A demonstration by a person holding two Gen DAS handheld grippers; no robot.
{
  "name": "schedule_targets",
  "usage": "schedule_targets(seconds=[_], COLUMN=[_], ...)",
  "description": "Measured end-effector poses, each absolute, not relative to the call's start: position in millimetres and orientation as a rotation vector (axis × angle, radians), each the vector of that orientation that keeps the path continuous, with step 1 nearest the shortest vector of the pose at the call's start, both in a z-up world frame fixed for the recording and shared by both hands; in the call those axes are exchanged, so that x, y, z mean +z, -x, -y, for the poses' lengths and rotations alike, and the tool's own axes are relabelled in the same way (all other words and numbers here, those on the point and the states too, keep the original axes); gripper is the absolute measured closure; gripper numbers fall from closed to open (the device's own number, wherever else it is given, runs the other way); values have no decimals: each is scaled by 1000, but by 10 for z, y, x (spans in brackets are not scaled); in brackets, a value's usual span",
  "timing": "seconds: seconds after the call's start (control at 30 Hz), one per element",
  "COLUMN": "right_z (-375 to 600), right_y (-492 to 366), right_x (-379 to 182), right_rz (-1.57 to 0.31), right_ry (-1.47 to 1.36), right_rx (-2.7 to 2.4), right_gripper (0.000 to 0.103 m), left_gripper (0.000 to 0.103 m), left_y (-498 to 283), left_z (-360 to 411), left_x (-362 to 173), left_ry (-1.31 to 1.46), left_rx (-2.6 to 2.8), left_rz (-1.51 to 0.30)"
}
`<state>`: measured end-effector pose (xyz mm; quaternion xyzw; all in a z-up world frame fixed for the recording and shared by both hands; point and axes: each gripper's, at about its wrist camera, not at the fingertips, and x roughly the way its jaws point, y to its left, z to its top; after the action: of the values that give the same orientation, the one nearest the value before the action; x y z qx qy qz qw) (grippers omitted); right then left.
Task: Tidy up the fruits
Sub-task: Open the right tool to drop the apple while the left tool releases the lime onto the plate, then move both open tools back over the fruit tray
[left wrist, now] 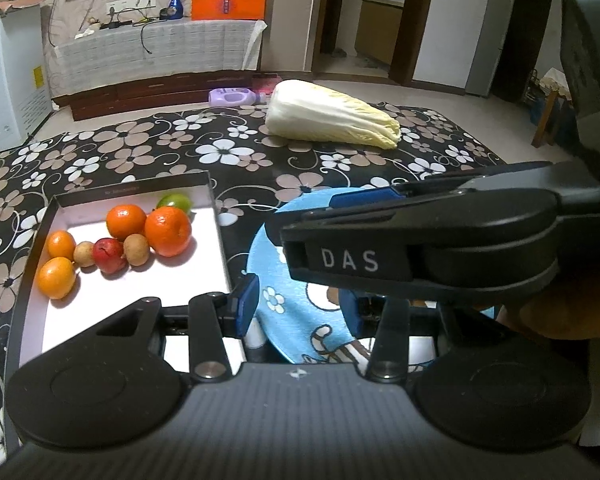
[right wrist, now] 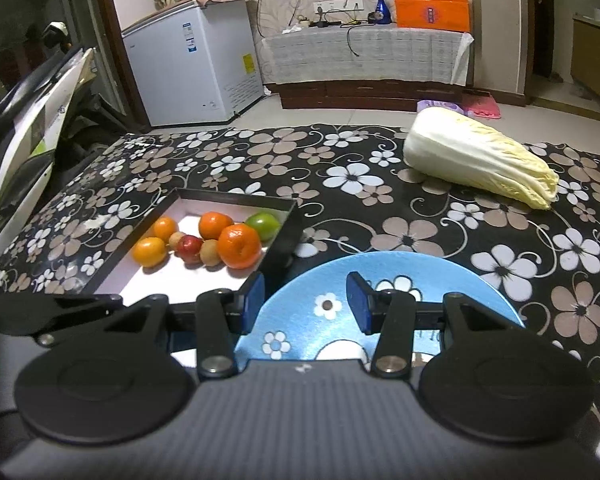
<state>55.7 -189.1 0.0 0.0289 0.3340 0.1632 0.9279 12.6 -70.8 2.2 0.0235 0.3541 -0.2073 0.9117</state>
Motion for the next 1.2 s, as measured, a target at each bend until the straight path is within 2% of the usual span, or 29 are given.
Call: schedule_targets(seconds=[0.8,1.2], right_z=[1413,1157], right_y=[-695,-913], right_x=[-20,-190], right_rz=[-673,-704], right_ry=[-47,25], right_rx=[408,430], right_gripper=[55,55], left_gripper=[53,53], left_y=[-192,-217], left_z=[111,-418], left_x=[50,-109], left_ry=[-5,3], left_rx=[-321,-237], left_rz=[-727,-770])
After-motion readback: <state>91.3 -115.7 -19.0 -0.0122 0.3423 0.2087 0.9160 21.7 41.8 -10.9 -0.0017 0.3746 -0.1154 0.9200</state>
